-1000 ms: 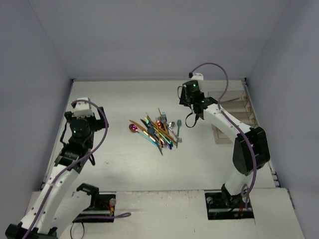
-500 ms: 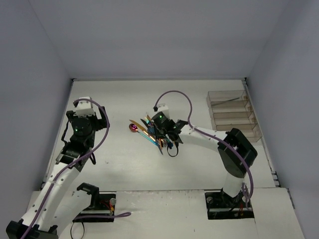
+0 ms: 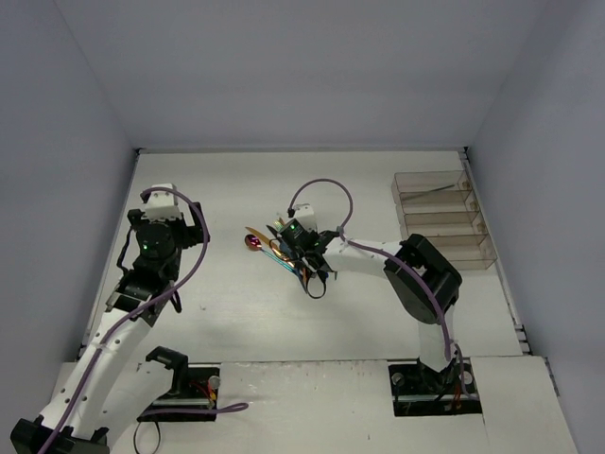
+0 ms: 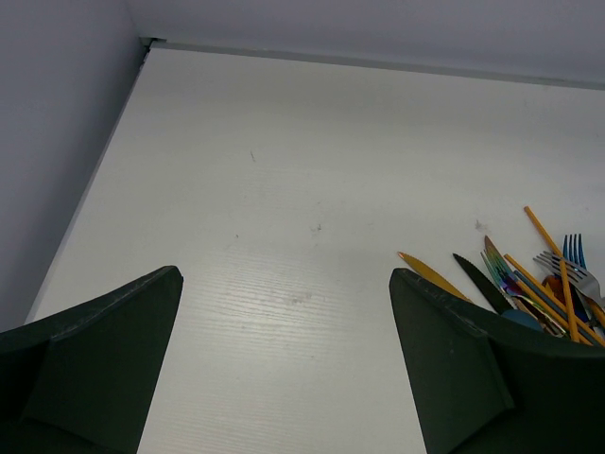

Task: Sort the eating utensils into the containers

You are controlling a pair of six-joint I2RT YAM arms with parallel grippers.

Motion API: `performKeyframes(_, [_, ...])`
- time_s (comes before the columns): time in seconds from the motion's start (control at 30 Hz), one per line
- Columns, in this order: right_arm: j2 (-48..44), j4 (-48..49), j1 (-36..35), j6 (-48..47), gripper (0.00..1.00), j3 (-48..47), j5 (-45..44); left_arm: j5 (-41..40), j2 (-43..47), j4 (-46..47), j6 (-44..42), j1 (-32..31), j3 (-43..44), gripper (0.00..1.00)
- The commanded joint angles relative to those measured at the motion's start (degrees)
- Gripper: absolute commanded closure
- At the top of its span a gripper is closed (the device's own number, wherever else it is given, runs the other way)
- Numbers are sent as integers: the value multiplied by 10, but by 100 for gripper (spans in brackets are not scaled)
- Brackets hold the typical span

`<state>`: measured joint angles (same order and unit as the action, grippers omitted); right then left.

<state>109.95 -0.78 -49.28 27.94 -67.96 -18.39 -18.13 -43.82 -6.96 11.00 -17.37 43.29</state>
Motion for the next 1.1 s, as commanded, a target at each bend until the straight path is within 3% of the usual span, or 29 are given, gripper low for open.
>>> performKeyframes(0.0, [5, 10, -4, 15, 78, -27, -43, 2, 6, 44, 3, -3, 9, 10])
performKeyframes(0.27, [-3, 10, -6, 13, 100, -29, -66, 3, 5, 44, 3, -3, 8, 10])
performKeyframes(0.57, [-119, 9, 17, -3, 100, -70, -112, 0, 1, 43, 2, -3, 9, 10])
performKeyframes(0.83, [-153, -10, 231, 95, 100, -78, -91, -6, 2, 38, -2, -3, 11, 10])
performKeyframes(1.07, [-103, -7, 391, 205, 99, -108, -74, 1, 0, 38, -10, -2, 14, 10])
